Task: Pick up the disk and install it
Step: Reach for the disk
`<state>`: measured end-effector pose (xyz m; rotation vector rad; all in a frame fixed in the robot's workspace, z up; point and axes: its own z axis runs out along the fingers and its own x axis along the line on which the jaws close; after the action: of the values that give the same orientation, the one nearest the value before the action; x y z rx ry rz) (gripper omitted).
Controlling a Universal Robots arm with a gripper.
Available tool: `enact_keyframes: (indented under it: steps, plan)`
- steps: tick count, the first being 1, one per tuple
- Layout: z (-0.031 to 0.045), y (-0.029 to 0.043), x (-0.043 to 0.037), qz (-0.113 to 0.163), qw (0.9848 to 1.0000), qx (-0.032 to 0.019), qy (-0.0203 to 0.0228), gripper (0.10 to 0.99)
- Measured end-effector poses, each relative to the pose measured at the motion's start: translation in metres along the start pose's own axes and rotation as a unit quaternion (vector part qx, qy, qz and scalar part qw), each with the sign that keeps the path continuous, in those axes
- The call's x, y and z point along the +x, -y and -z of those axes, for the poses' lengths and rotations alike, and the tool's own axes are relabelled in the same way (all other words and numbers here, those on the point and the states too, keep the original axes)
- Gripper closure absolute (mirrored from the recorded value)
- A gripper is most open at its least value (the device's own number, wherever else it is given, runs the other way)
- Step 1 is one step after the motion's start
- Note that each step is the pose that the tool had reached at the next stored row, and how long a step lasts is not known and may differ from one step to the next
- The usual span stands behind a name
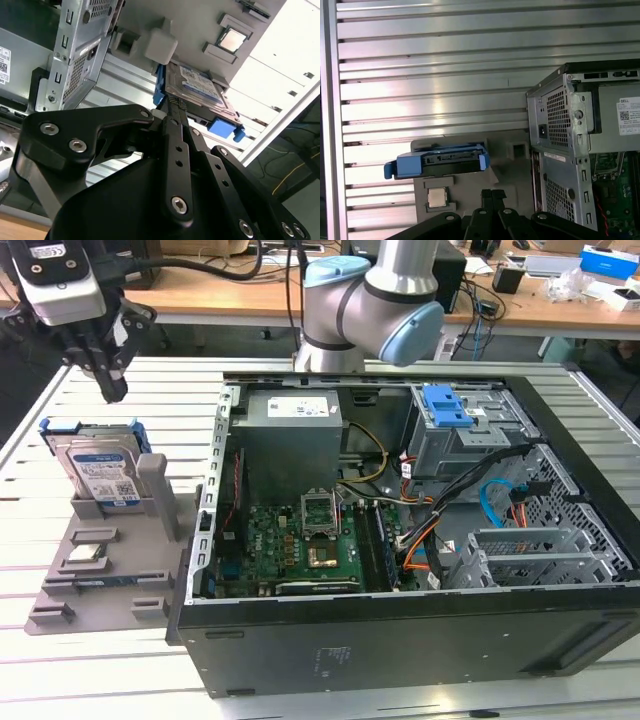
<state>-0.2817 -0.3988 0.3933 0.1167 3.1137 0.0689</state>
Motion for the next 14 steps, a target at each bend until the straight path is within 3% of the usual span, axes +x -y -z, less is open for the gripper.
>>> enact_keyframes:
  steps: [14]
  plan:
    - [0.0007,0.0020,0.0268,0.000,1.0000,0.0000,0.0000,0.980]
